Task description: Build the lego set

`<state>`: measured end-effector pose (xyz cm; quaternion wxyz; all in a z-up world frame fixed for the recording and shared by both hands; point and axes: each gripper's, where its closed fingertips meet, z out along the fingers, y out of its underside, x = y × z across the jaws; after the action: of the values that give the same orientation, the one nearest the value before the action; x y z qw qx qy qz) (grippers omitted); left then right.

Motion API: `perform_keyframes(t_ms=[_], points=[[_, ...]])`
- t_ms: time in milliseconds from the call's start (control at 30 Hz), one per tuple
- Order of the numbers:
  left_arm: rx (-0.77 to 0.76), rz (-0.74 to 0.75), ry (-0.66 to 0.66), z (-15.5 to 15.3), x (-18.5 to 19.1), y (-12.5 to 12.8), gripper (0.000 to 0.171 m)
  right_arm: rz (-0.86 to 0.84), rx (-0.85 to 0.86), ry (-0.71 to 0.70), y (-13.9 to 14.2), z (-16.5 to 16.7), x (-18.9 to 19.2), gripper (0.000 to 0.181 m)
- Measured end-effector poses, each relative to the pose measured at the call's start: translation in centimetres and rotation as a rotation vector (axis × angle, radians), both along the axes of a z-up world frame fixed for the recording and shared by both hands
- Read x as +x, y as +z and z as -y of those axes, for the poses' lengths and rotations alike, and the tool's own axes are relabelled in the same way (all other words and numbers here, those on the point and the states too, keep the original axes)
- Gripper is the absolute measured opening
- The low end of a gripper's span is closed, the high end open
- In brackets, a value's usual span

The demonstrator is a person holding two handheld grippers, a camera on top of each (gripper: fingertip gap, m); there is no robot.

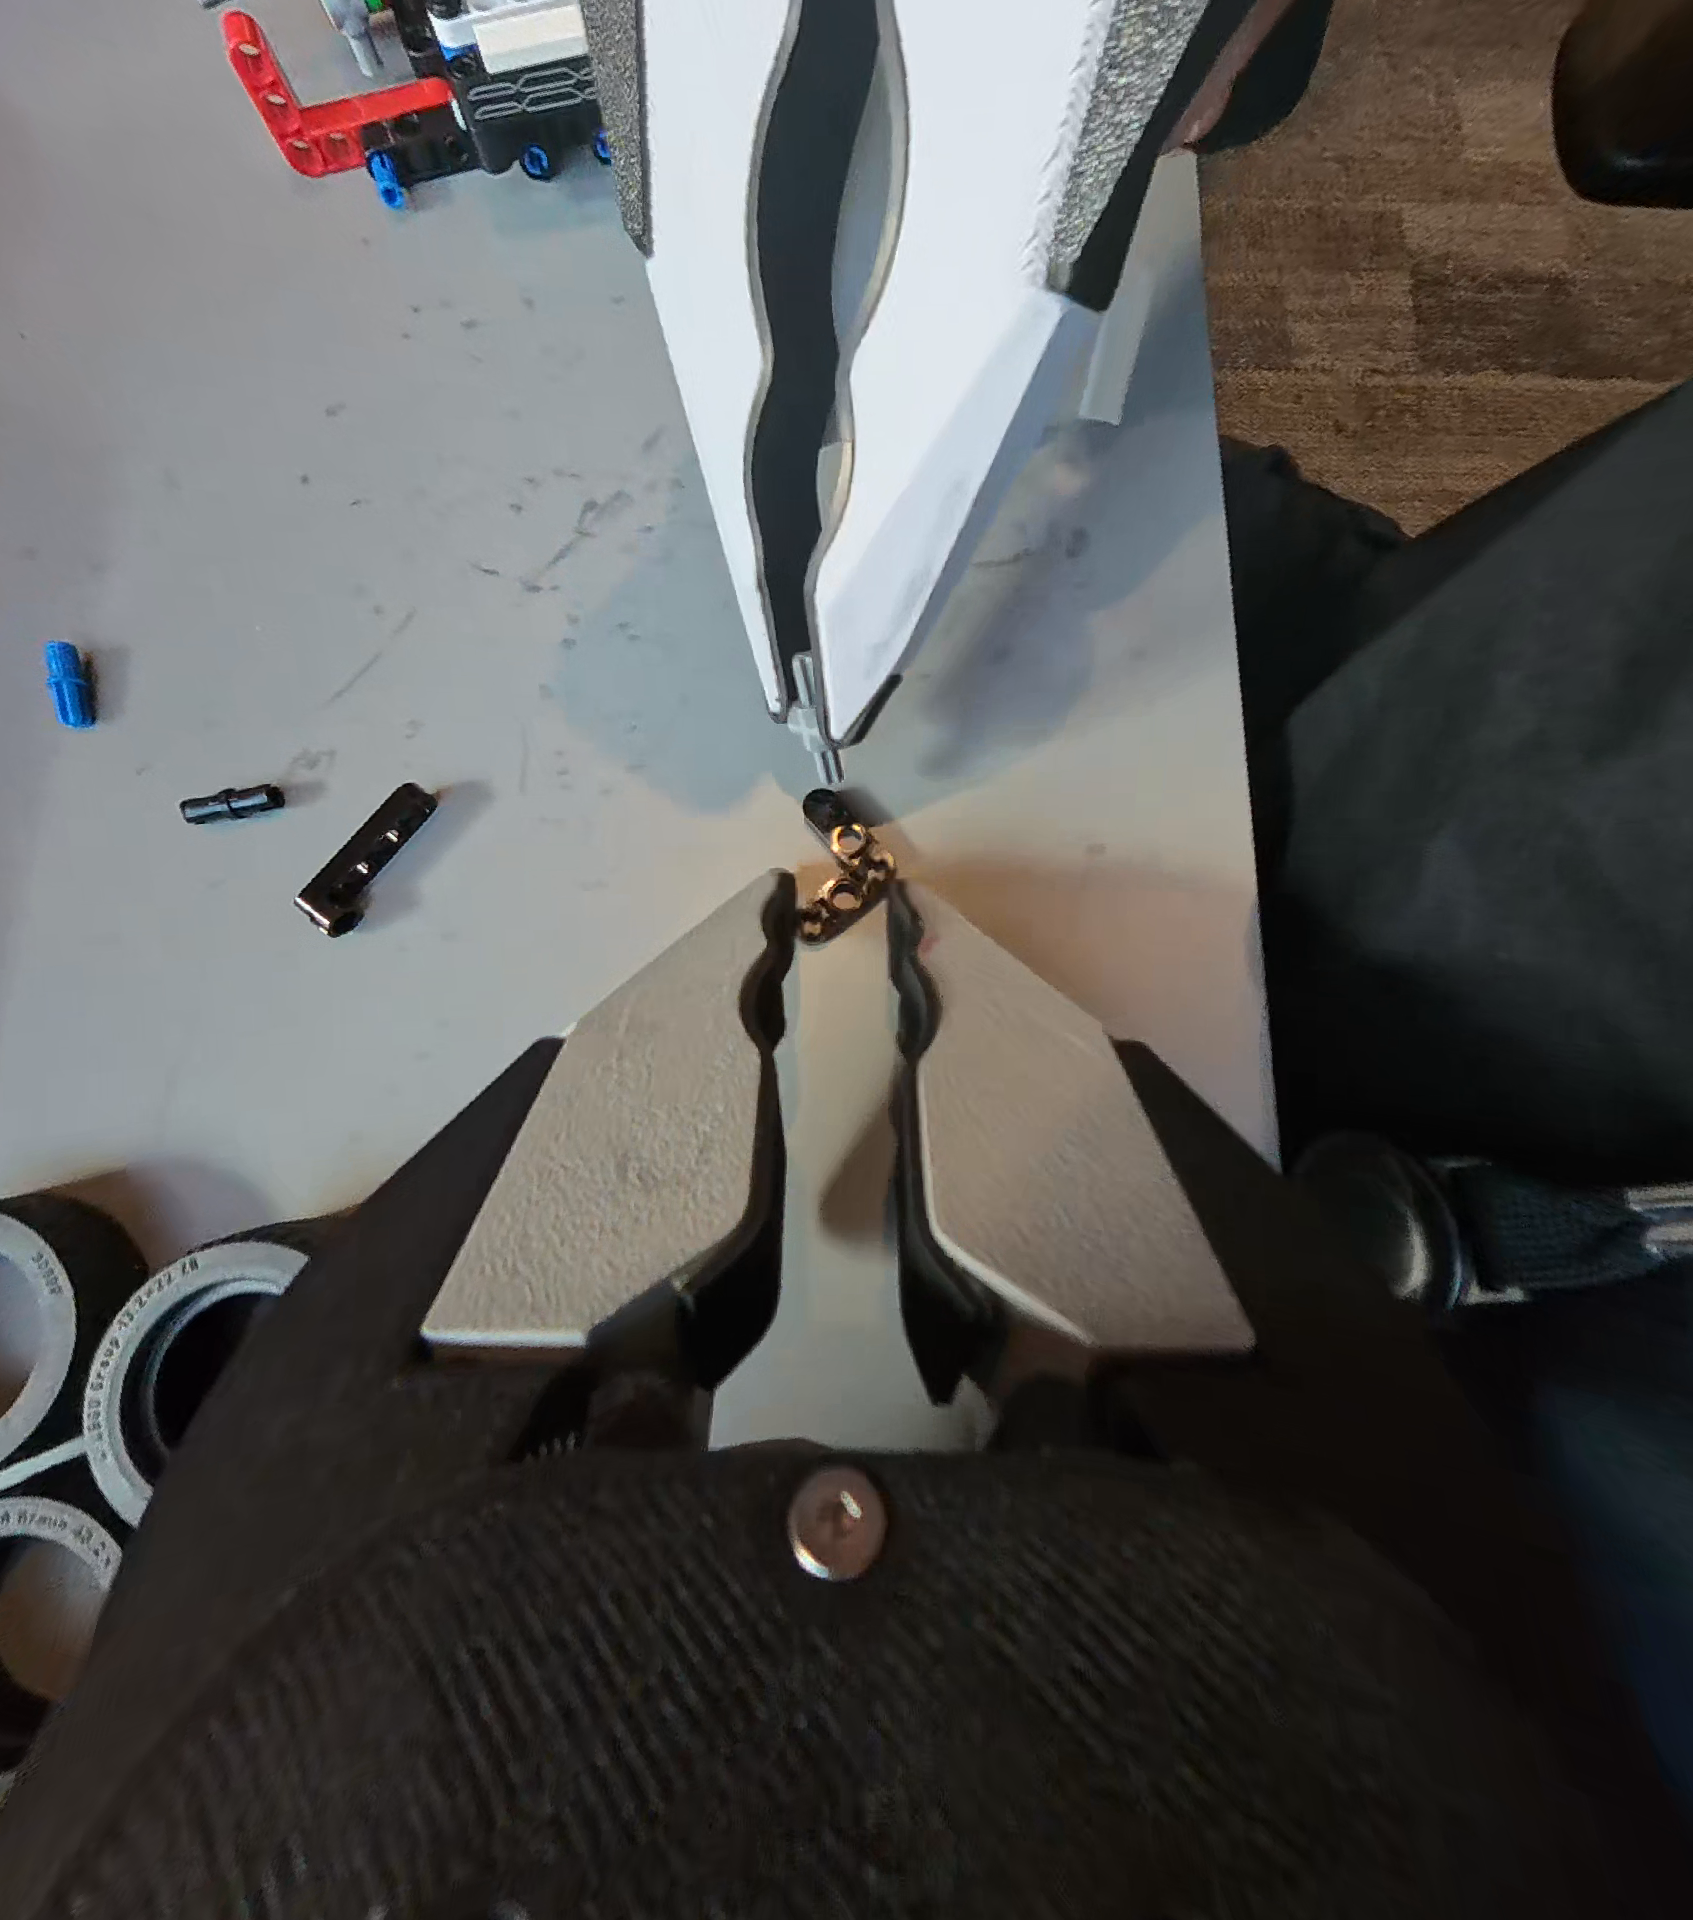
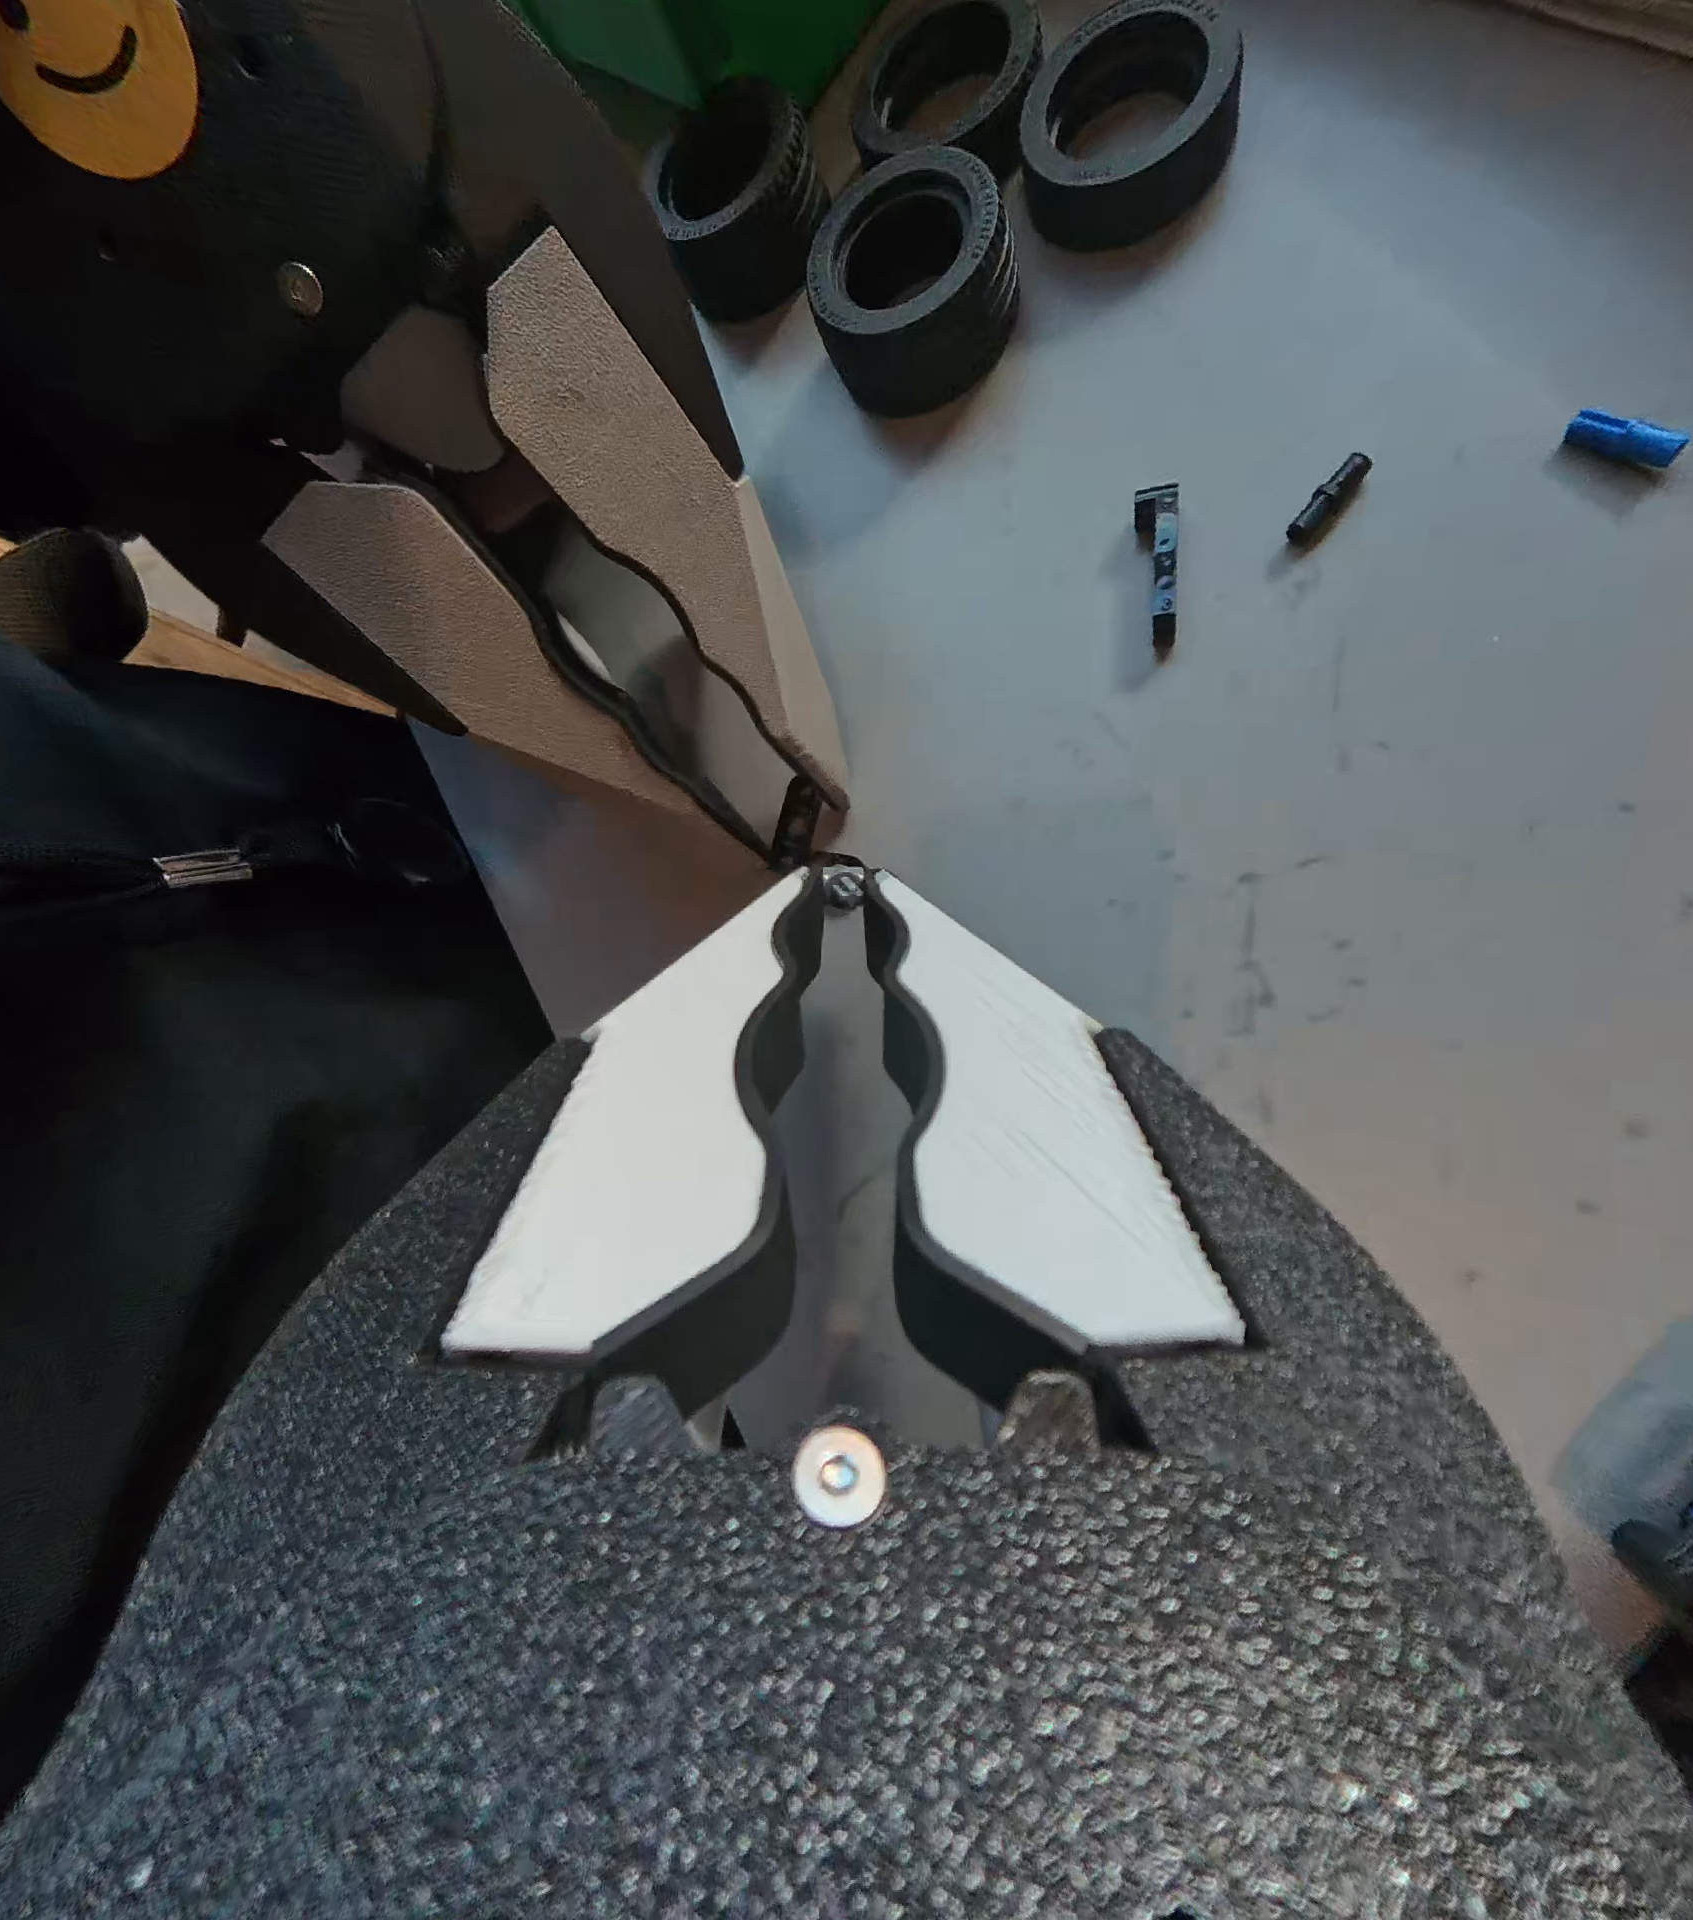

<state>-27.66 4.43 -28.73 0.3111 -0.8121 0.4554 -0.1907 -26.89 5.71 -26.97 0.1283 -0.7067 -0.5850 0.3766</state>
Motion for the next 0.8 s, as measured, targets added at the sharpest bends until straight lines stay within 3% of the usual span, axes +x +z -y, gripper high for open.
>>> perform_keyframes(t_ms=[67, 800], points=[[-0.006, 0.008, -0.012, 0.03, 0.12, -0.02, 0.007, 0.007, 0.009, -0.005, -0.15, -0.01, -0.05, 0.007], [-0.046, 0.093, -0.06, 0.11, 0.36, -0.05, 0.005, 0.033, 0.369, 0.213, -0.71, -0.45, -0.9, 0.007]])
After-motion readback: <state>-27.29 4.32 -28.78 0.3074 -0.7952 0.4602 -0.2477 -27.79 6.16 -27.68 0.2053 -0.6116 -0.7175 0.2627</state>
